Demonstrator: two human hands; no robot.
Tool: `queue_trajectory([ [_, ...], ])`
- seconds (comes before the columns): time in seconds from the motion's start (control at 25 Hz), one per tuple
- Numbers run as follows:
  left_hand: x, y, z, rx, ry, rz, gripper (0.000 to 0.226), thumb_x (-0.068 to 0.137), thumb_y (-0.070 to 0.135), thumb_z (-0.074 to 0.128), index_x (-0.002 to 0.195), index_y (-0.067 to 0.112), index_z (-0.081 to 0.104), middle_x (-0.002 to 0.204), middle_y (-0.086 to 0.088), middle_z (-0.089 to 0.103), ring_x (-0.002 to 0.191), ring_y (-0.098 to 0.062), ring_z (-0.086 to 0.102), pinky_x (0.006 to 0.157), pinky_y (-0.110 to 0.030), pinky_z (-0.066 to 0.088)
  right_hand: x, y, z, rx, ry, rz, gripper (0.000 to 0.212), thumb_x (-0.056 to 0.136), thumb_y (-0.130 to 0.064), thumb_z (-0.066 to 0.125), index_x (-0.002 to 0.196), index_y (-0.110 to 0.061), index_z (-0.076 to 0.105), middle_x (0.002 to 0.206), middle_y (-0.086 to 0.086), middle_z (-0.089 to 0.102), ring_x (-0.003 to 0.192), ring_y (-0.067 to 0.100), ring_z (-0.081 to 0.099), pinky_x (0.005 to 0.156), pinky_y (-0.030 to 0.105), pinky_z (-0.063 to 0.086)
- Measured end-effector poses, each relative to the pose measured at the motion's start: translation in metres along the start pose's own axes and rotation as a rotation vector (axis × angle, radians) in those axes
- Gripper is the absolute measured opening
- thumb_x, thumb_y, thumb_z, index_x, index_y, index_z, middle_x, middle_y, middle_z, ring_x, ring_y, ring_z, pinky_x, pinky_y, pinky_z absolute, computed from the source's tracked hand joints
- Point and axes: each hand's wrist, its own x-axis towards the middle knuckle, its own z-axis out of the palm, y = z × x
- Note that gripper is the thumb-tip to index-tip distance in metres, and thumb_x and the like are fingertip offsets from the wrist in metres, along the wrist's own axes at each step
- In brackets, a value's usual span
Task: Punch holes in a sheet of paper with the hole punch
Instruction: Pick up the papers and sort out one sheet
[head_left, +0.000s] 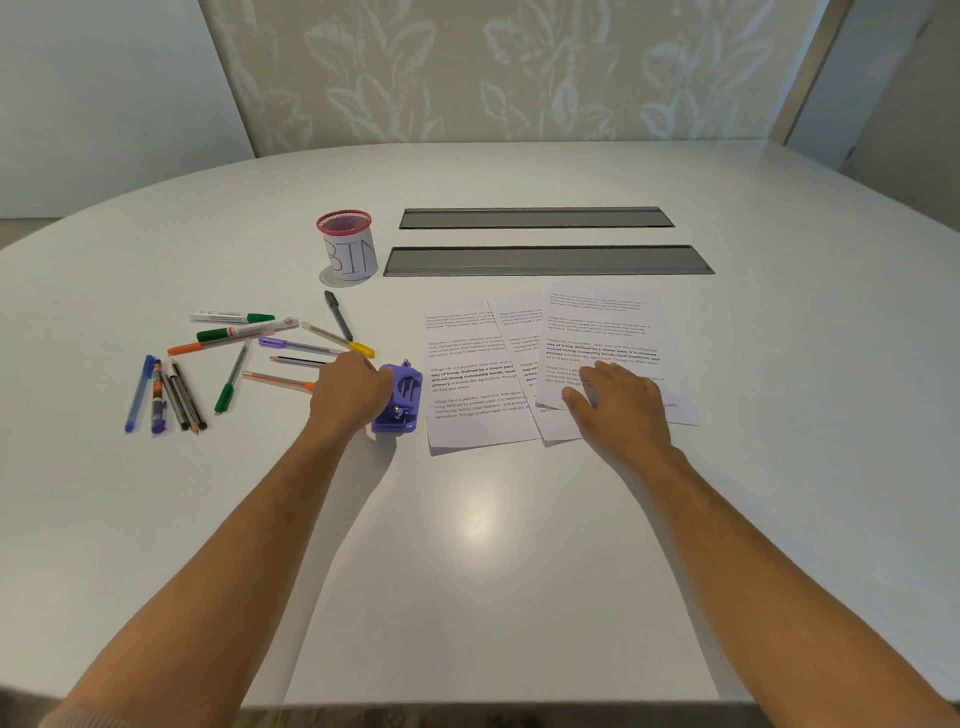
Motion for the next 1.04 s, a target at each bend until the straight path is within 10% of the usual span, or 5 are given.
queue_trajectory([
  [0.4, -0.032, 0.024, 0.019, -0.090, 0.327, 0.304, 0.031, 0.089, 0.026, 0.061, 0.111, 0.004, 0.062, 0.114, -0.017, 0.060, 0.109, -0.033, 0.054, 0.092, -0.040, 0.042, 0.000, 0.000, -0.006, -0.033, 0.005, -0.048, 0.047, 0.093, -0.057, 0.037, 0.115, -0.023, 0.059, 0.125, -0.002, 0.062, 0.121, 0.022, 0.051, 0.100, 0.041, 0.034],
  [0.56, -0.052, 0.050, 0.053, -0.088, 0.139, 0.417, 0.039, 0.091, 0.028, 0.058, 0.122, 0.004, 0.059, 0.126, -0.015, 0.057, 0.118, -0.031, 0.050, 0.100, -0.040, 0.037, -0.003, 0.004, -0.009, 0.014, 0.080, -0.054, 0.060, 0.087, -0.068, 0.035, 0.116, -0.021, 0.059, 0.123, 0.000, 0.063, 0.119, 0.025, 0.053, 0.098, 0.042, 0.039],
  [0.88, -0.061, 0.056, 0.095, 0.295, -0.099, 0.347, 0.068, 0.095, 0.057, 0.033, 0.150, 0.017, 0.024, 0.158, -0.016, 0.022, 0.147, -0.038, 0.012, 0.118, -0.055, 0.010, -0.010, 0.028, -0.019, -0.101, -0.126, 0.150, 0.084, 0.082, -0.082, 0.017, 0.148, -0.032, 0.027, 0.162, 0.000, 0.020, 0.149, 0.023, 0.011, 0.113, 0.064, 0.004],
  [1.04, -0.060, 0.060, 0.098, 0.247, -0.111, 0.431, 0.066, 0.092, 0.056, 0.043, 0.143, 0.015, 0.038, 0.152, -0.013, 0.034, 0.143, -0.036, 0.021, 0.115, -0.053, 0.016, -0.009, 0.030, -0.024, -0.116, -0.185, 0.127, 0.086, 0.080, -0.084, 0.018, 0.147, -0.031, 0.028, 0.161, 0.000, 0.023, 0.148, 0.025, 0.015, 0.113, 0.067, 0.006],
])
